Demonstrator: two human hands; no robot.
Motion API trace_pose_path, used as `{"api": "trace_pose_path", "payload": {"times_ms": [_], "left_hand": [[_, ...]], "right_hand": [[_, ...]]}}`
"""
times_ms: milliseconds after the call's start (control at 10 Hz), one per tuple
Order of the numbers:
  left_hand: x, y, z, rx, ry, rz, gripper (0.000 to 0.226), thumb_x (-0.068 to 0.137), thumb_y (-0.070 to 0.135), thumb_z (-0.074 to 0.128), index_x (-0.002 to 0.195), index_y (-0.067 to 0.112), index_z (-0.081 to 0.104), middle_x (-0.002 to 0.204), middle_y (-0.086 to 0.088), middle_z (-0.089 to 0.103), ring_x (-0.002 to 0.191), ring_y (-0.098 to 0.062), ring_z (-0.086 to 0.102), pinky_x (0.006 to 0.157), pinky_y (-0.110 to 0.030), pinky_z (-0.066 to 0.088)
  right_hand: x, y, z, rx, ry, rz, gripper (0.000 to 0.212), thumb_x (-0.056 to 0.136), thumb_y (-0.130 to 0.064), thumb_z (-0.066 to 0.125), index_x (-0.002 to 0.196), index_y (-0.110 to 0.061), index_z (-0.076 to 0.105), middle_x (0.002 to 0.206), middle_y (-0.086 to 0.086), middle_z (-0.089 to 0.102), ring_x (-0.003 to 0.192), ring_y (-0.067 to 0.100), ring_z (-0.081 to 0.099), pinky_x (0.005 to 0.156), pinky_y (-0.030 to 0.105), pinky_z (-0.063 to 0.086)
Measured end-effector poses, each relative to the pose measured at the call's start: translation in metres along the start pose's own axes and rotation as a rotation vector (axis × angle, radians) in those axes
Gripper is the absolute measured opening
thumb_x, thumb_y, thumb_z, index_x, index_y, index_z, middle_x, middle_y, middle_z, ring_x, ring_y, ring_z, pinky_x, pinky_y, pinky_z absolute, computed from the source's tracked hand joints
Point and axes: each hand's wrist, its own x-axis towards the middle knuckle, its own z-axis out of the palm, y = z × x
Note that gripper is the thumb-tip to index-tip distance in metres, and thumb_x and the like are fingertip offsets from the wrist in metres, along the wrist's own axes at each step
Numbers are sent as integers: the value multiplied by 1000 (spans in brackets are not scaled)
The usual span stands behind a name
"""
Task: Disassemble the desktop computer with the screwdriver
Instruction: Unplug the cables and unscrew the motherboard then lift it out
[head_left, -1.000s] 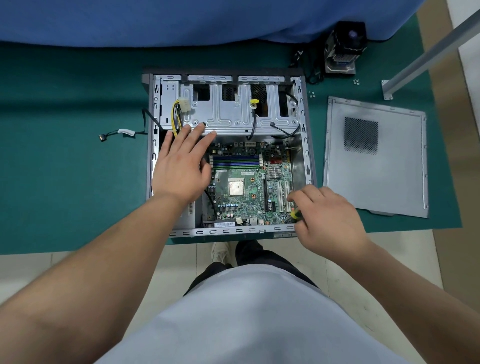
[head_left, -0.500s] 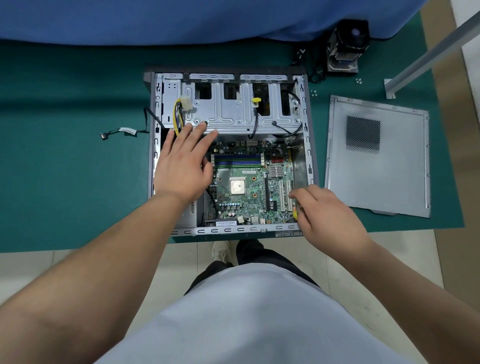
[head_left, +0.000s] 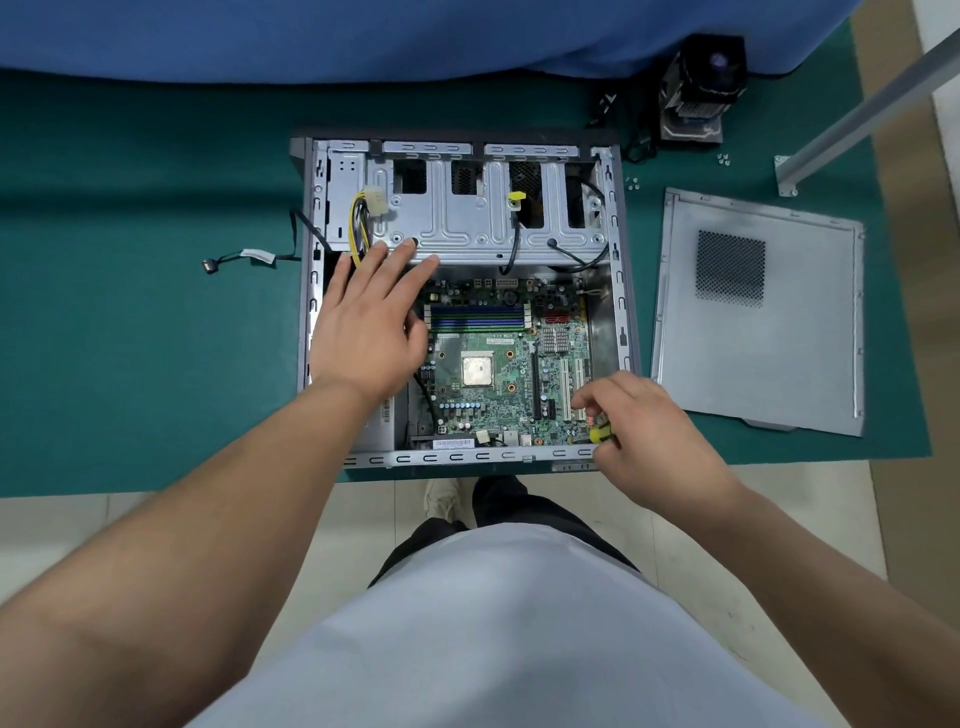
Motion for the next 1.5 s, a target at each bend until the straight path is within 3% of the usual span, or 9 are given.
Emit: {"api": "trace_pose_path", "payload": {"times_ms": [400,600,700,800,900,1000,1100,1200,1500], "left_hand": [[1,-2,1,-9,-9,-3,66,92,36,42,157,36,33,166,6,32,155,-22,24,129,-48,10],[1,2,-4,-34,-34,-11,64,94,39,41,158,36,33,166,5,31,156,-21,23,129,-48,9],[0,3,-7,-44,-59,-16,63,96,37,45,158,34,34,167,5,30,157,-20,20,129,-47,7],[-2,21,-16,-275,-57,-164,57,98,29,54,153,30,44,168,4,28,157,-20,16,129,-46,6],[-6,46,-22,-524,-19,-248,47,99,24,56,147,27,53,162,4,39,154,-20,26,128,-48,16],[-9,84,-29,-825,-180,-373,32,102,21,57,132,29,63,133,9,63,123,-19,61,112,-49,46],[-5,98,-31,-1085,-332,-668,21,103,19,59,121,27,66,124,6,66,109,-17,67,102,-42,56],[3,111,-34,-1588,-467,-1163,21,102,11,60,122,5,60,121,-18,69,103,-31,73,83,-36,64],[20,115,-40,-1831,-440,-1171,20,101,1,57,119,-5,61,104,-28,75,95,-34,77,73,-31,64]], "right_hand": [[-5,-2,-9,36,50,1,51,79,4,56,124,-20,61,106,-14,46,101,8,38,91,23,34],[-4,-2,-23,86,131,-6,48,78,3,60,117,-23,62,103,-12,54,100,12,51,89,27,44],[-3,-2,-31,160,184,-1,47,77,1,62,113,-29,61,100,-13,56,96,7,54,86,19,44],[-2,-2,-43,283,262,18,48,75,0,65,107,-35,59,97,-15,57,95,0,56,79,4,38],[-1,-1,-51,379,326,34,47,74,1,68,103,-35,62,95,-14,61,94,0,57,77,3,39],[0,1,-65,549,409,73,45,74,1,69,99,-36,64,90,-13,64,89,0,60,72,5,42],[1,3,-73,657,448,80,45,76,2,69,98,-37,66,91,-16,65,85,0,61,68,6,45],[5,6,-80,776,480,73,45,77,3,70,96,-38,67,89,-18,67,80,1,63,67,11,48],[25,17,-80,913,467,76,42,76,1,70,95,-36,70,89,-12,69,79,2,63,64,13,48]]}}
